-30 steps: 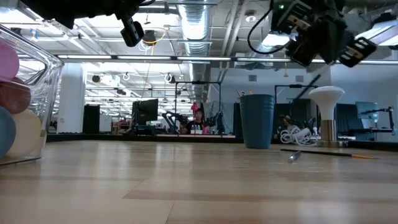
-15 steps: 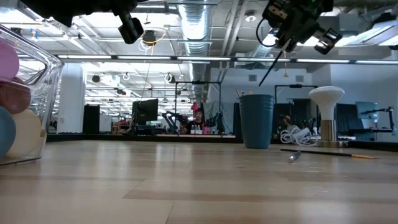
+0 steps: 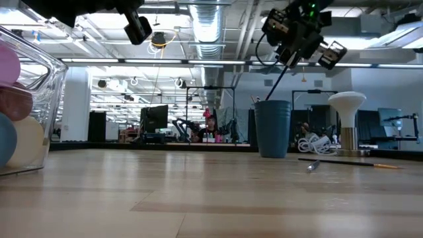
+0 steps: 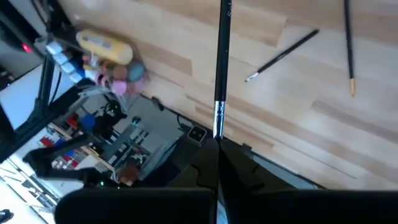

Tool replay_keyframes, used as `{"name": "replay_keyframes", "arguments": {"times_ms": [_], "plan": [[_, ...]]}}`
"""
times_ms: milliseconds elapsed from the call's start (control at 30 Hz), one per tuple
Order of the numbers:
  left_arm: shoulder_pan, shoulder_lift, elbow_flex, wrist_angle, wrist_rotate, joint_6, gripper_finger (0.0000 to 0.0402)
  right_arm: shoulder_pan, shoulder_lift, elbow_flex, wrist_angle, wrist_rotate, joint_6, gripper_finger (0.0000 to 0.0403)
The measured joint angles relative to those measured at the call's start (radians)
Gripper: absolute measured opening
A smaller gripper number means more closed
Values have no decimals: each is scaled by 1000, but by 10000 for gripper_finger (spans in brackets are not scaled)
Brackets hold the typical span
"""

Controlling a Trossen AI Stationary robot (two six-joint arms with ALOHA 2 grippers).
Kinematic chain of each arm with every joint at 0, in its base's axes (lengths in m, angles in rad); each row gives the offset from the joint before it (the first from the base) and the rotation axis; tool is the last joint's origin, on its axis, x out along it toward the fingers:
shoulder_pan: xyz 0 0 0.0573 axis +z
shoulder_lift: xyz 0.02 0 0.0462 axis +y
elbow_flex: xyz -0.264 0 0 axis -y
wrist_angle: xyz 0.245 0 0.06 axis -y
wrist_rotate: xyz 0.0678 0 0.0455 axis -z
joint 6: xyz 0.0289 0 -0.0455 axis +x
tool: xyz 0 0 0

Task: Pick & Place Paint Supplies
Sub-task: Put the right paint brush into the blue cup

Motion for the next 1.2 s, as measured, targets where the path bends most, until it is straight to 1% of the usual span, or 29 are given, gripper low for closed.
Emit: {"name": "replay_keyframes", "arguments": {"times_ms": [300, 500, 1000, 1100, 1200], "plan": [[-2, 0, 0, 0, 0, 0, 0, -74, 30, 19, -24, 32, -23, 0], [-2, 0, 0, 0, 0, 0, 0, -110, 30, 19, -101, 41, -66, 0], [-2, 0, 0, -1, 0, 10, 0, -113, 30, 19, -87, 40, -71, 0], [-2, 0, 0, -1, 0, 23, 0, -113, 30, 19, -86, 40, -71, 9], [-2, 0, 0, -1, 0, 24, 0, -113, 30, 19, -85, 41, -71, 27]]}}
